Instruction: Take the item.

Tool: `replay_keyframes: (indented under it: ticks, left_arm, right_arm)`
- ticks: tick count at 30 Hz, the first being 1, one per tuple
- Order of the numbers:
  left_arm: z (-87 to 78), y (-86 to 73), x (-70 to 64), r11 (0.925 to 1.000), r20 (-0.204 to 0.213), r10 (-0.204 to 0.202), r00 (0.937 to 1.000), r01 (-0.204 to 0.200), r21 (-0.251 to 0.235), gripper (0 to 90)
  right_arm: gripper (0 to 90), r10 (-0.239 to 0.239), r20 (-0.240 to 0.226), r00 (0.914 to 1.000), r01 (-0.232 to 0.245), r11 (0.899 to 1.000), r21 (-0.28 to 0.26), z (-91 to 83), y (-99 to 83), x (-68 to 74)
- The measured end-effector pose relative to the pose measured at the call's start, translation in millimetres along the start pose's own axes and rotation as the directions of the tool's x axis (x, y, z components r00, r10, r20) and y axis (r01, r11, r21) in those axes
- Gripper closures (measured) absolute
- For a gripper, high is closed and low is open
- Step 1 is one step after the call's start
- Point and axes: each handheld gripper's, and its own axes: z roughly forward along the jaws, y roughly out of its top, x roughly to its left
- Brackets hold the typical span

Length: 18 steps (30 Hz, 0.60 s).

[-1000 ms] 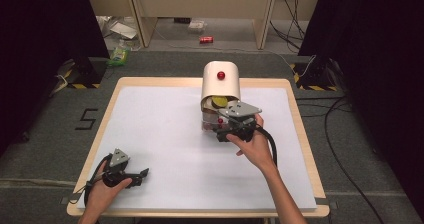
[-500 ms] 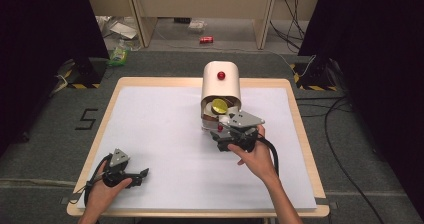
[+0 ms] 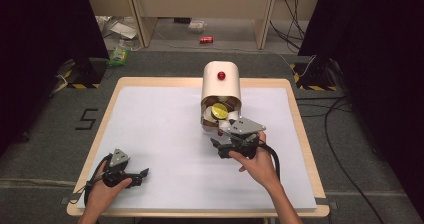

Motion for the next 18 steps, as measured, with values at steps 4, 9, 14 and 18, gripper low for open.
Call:
replay_keyframes:
  ticks: [4, 9, 14, 18]
  left_arm:
    - [0.0, 0.0, 0.0, 1.0000, 0.000, 0.000, 1.0000, 0.000, 0.000, 8.7]
    - [0.0, 0.0, 0.0, 1.0000, 0.000, 0.000, 1.0000, 0.000, 0.000, 8.7]
    - [-0.1, 0.0, 0.1, 1.0000, 0.000, 0.001, 1.0000, -0.001, 0.001, 8.7]
    - [0.0, 0.0, 0.0, 1.0000, 0.000, 0.000, 1.0000, 0.000, 0.000, 8.7]
  right_arm:
    - [16.1, 0.009, -0.016, 0.9998, -0.009, 1.000, 0.001, -3.5, -3.5, 3.0]
    - [16.0, 0.002, -0.026, 0.9997, -0.002, 1.000, 0.016, -7.2, -7.9, 7.8]
    - [16.0, 0.000, -0.027, 0.9996, 0.001, 1.000, 0.020, -9.1, -11.6, 10.8]
    - [16.0, -0.002, -0.029, 0.9996, 0.003, 0.999, 0.032, -10.6, -13.9, 13.8]
